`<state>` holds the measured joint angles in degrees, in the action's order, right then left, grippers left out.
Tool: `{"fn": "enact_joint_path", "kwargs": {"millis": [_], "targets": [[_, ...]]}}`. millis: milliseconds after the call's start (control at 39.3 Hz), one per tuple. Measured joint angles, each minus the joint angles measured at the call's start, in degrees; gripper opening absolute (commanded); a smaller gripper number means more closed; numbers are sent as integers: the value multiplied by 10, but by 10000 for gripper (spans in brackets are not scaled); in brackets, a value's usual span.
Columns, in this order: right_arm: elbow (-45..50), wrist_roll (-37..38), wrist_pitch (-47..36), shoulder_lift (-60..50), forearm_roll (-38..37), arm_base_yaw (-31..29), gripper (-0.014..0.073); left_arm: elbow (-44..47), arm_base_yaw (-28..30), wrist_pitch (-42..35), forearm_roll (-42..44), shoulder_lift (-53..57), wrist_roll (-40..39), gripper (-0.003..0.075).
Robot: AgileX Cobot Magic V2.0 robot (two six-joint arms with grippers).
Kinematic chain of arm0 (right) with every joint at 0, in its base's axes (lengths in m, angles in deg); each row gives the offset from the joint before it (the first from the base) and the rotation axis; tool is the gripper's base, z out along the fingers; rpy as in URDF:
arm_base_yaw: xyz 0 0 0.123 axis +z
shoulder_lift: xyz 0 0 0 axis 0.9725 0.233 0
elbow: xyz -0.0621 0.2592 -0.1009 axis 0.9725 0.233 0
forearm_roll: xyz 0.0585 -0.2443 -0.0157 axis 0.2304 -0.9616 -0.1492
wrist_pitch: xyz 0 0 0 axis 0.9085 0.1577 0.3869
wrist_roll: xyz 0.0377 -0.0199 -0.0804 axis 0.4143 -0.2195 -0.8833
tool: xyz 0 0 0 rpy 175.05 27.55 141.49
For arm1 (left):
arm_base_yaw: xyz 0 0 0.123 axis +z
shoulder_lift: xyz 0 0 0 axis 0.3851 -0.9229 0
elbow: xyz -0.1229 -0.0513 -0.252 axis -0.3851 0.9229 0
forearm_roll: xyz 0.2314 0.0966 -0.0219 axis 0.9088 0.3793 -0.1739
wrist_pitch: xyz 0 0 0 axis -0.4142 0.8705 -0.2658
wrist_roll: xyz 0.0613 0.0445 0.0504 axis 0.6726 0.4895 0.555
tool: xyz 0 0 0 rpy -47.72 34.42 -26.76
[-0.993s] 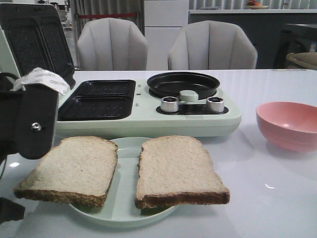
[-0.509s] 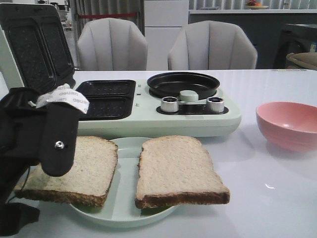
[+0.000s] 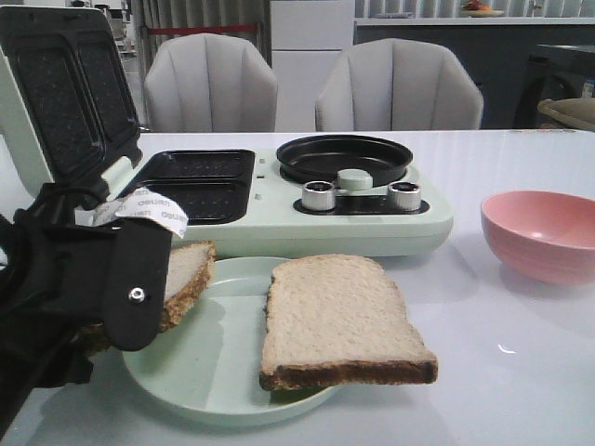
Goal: Make breakfast with bread and shrimp
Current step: 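Reach the left gripper down to the bread slice nearest it, then grasp the bread slice with the left gripper and lift it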
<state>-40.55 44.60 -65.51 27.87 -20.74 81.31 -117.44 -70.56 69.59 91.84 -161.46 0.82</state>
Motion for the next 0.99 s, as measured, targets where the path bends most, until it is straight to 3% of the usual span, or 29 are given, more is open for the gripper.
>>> {"fn": "enact_joint_path", "kwargs": {"millis": [382,636,993], "targets": [[0,0,0,0,0,0,169,1,-34,62,-25,65,0,118],[0,0,0,0,0,0,169,-47,-67,142,-36,106,0,117],[0,0,0,0,0,0,169,-126,-45,157,61,108,0,117]]}}
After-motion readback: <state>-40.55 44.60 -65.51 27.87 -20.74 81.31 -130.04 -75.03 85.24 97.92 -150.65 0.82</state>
